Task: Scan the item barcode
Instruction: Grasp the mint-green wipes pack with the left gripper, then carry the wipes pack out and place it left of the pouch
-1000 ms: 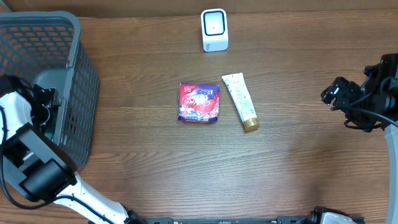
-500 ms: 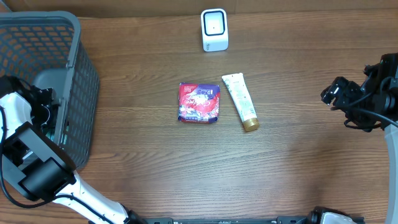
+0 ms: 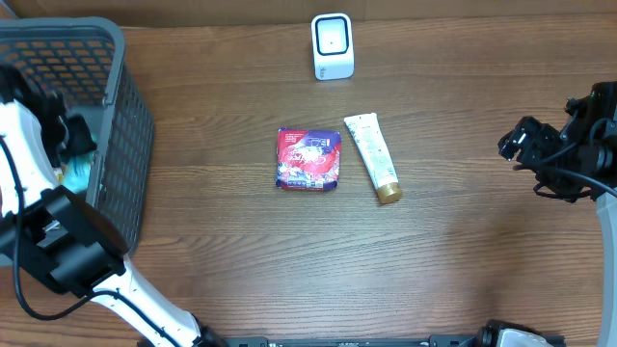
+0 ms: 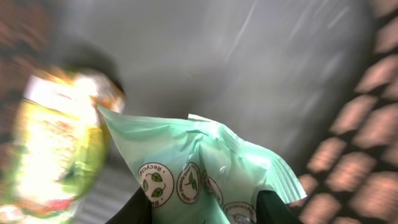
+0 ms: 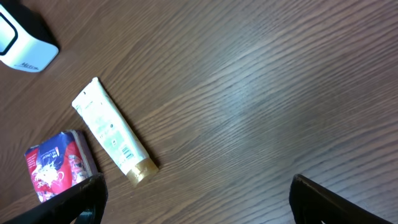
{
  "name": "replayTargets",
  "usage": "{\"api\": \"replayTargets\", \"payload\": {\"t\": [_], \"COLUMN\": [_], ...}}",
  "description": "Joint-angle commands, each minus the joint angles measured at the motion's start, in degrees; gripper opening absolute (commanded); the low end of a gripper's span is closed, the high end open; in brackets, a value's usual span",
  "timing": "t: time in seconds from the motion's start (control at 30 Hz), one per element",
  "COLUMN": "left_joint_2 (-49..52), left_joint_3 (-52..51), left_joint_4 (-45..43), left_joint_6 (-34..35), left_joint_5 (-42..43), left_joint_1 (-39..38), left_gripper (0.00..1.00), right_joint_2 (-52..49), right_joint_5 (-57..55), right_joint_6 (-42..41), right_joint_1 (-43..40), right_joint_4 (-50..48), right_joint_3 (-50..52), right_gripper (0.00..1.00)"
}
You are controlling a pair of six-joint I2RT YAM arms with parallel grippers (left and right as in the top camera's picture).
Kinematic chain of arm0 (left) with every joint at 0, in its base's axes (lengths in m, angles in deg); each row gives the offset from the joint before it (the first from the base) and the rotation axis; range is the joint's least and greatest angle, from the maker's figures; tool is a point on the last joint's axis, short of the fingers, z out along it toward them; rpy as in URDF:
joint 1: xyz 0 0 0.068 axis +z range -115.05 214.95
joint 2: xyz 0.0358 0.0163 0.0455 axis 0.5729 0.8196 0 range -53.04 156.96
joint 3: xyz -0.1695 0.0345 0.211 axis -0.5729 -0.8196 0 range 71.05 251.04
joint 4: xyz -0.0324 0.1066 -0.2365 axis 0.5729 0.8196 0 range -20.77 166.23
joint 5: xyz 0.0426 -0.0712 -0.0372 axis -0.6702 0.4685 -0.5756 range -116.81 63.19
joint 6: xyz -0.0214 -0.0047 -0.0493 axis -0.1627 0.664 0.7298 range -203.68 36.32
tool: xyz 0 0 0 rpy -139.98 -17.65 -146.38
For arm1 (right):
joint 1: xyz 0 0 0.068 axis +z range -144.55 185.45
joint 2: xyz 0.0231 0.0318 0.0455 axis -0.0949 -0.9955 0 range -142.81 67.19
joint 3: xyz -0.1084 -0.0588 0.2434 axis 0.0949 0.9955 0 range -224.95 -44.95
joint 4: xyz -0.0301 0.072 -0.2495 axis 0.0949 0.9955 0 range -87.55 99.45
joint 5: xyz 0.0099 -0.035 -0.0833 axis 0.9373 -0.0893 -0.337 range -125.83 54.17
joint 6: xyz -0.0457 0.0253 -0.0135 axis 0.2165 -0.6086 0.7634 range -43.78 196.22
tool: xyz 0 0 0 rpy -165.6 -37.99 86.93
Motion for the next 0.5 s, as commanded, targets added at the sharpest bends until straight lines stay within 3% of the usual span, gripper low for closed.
{"api": "replayTargets", "payload": {"t": [0.0, 0.2, 0.47], "left_joint_2": [-0.83, -2.75, -11.56], "left_joint_3": [13.35, 40.44, 52.39], "left_joint_4": [4.59, 15.28, 19.04], "left_joint_6": [5.57, 6.56, 11.19], "left_joint_5": [0.79, -0.07, -1.97], "left_joint_1": [-2.82, -10.71, -20.33], "left_gripper": [0.12, 0.04, 0.04], "right_joint_2": [0.24, 0.24, 0.24], "right_joint_5": [0.48, 0.48, 0.48], "right_joint_6": [0.2, 0.2, 0.22], "right_joint_1": [-0.15, -0.17, -0.17], "right_joint_4": [-0.24, -0.11, 0.15], "right_joint_3": [-1.14, -1.14, -1.14], "right_gripper": [0.94, 0.94, 0.94]}}
